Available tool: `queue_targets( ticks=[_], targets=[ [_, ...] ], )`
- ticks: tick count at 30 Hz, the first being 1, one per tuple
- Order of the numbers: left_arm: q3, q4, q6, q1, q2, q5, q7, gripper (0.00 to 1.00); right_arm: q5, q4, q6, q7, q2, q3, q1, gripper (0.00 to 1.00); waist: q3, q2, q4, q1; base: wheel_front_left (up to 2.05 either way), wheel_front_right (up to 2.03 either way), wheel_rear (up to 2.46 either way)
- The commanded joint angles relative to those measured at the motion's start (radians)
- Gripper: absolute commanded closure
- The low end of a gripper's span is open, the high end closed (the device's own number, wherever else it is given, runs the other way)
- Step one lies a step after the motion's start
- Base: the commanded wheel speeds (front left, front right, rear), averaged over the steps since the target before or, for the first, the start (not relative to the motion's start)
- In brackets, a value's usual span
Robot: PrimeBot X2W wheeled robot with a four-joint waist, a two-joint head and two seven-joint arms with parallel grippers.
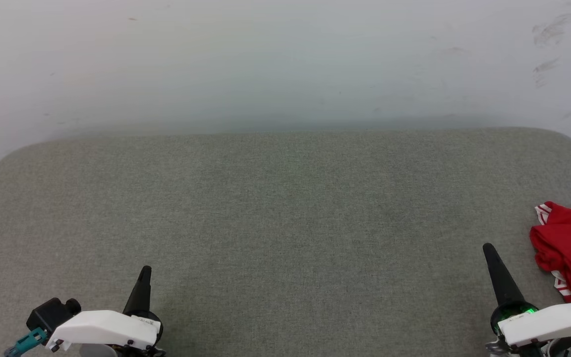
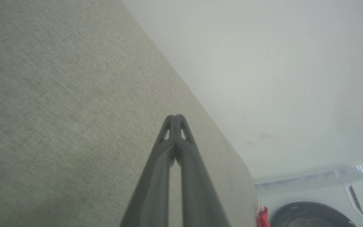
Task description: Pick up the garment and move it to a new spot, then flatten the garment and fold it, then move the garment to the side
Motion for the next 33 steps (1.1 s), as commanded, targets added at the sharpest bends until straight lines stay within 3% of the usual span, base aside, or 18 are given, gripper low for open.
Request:
queue_targets(
  ticks=[1,33],
  targets=[
    [0.011,-0.006,-0.009,-0.026,-0.004,-0.026,0.007,1.00,0.033,0.000,0.000,0.003,-0.007,-0.002,-0.031,1.00,0.001,0.0000,0.000,0.0000,0.00,0.00,0.00],
    [0.083,0.008,-0.073,-0.061,-0.050,-0.295,0.090,1.00,0.346,0.087,0.000,0.016,-0.006,-0.013,-0.089,1.00,0.015,0.0000,0.004,-0.0001,0.00,0.00,0.00]
  ],
)
